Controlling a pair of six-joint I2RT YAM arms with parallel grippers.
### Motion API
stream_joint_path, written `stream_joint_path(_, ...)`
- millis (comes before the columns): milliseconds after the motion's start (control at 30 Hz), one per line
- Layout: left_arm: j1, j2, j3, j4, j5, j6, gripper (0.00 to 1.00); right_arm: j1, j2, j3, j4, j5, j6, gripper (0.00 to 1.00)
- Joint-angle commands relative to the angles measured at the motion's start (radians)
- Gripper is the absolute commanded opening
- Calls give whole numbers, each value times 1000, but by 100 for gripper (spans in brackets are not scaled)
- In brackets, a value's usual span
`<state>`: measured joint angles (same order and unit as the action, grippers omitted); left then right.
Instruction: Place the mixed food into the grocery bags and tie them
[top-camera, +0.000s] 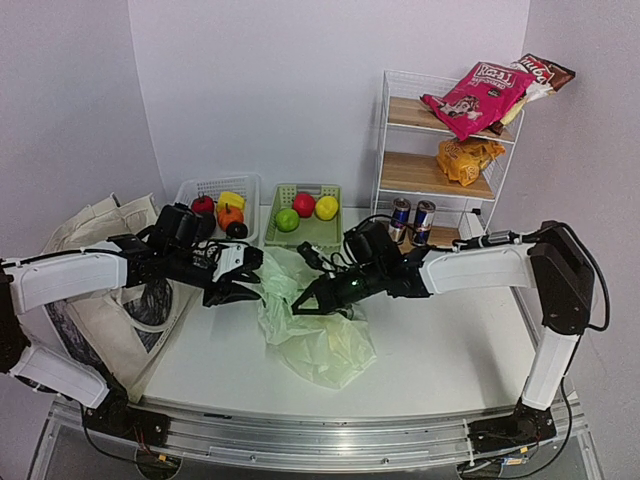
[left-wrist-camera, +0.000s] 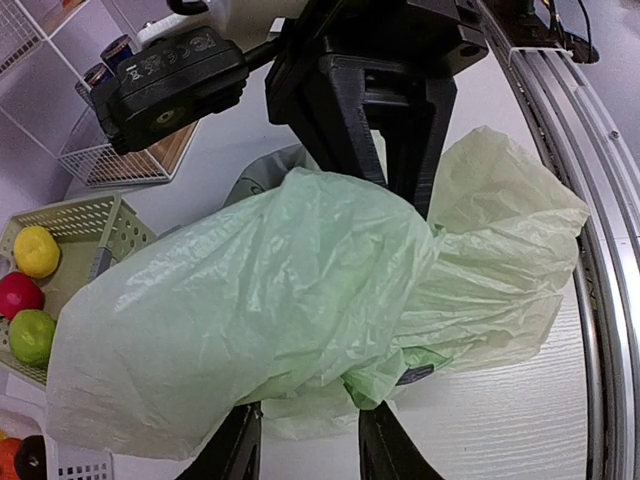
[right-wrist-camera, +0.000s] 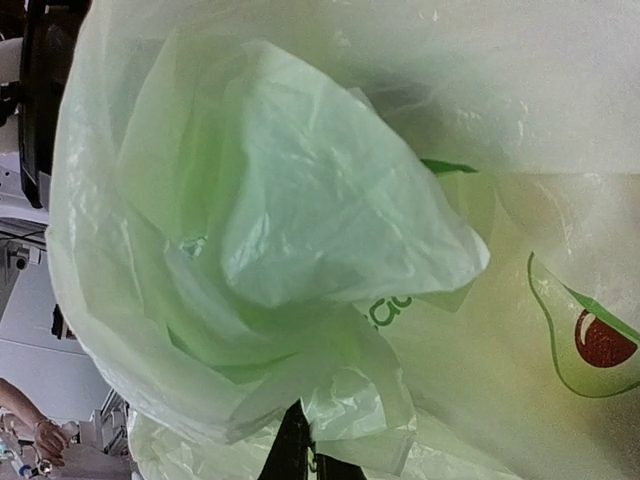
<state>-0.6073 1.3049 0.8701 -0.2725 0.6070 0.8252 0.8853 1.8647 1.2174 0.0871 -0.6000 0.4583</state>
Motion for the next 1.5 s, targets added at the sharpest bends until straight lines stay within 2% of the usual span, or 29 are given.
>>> stream_joint_path(0,-5,29,29,15,21,82,28,13,44,46,57,31,-3,2)
stream_joint_path(100,-18,80,37,63,-1,62,22,13,75,67,73,76,-18,2)
stream_joint_path(367,-21,135,49,139,6,65,19,13,104,94,151,96,-24,2)
stream_joint_path(633,-22,144,69,105,192,112,27,13,143,138,222,67,2,1)
stream_joint_path(833,-16,165,93,114,157,54,30,18,147,131,285,4,37,1)
stream_joint_path(1000,-8,156,82,121,137,76,33,27,104,86,311,-40,37,2)
stream_joint_path(1333,-9,159,93,125,175,78,49,46,67,129,343,-34,2,2)
stream_joint_path(1400,-9,163,97,130,175,66,46,49,80,137,349,-35,4,2)
stream_joint_path(1467,-9,163,101,131,176,57,38,49,87,139,362,-21,4,2)
